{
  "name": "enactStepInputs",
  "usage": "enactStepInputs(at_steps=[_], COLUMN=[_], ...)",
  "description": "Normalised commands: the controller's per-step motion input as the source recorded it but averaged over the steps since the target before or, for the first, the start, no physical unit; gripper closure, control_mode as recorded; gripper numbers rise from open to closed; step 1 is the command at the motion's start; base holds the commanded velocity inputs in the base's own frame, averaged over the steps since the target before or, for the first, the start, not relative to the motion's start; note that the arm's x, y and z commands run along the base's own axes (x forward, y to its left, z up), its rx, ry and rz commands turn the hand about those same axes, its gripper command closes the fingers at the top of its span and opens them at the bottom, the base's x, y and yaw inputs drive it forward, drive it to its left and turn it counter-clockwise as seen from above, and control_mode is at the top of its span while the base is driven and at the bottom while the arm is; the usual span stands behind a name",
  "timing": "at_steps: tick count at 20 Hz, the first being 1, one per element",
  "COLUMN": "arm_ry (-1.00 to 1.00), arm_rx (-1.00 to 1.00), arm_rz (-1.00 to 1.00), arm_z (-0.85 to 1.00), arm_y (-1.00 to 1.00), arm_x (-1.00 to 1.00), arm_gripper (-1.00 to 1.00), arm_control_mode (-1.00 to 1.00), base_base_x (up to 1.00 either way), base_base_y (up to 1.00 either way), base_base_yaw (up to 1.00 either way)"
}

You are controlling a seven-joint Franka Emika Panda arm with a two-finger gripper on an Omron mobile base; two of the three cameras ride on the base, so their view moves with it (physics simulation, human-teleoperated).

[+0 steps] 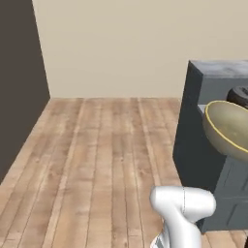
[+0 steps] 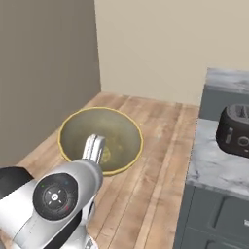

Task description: Take the smaller bowl and place it next to the appetizer plate on the dining counter , and place the larger bowl next to the plate with cooked food.

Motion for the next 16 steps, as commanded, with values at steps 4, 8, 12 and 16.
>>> enactStepInputs(at_steps=[4,8,12,16], arm_ry=[0.00,0.00,0.00,0.00], arm_rx=[0.00,0.00,0.00,0.00], arm_rz=[0.00,0.00,0.00,0.00], arm_z=[0.00,0.00,0.00,0.00], arm_y=[0.00,0.00,0.00,0.00], arm_x=[0.00,0.00,0.00,0.00], arm_gripper=[1.00,1.00,1.00,1.00], arm_control_mode=[1.00,1.00,1.00,1.00], base_base_x=[0.93,0.92,0.89,0.88], base_base_y=[0.84,0.79,0.97,1.00], base_base_yaw=[-0.67,-0.72,-0.63,-0.59])
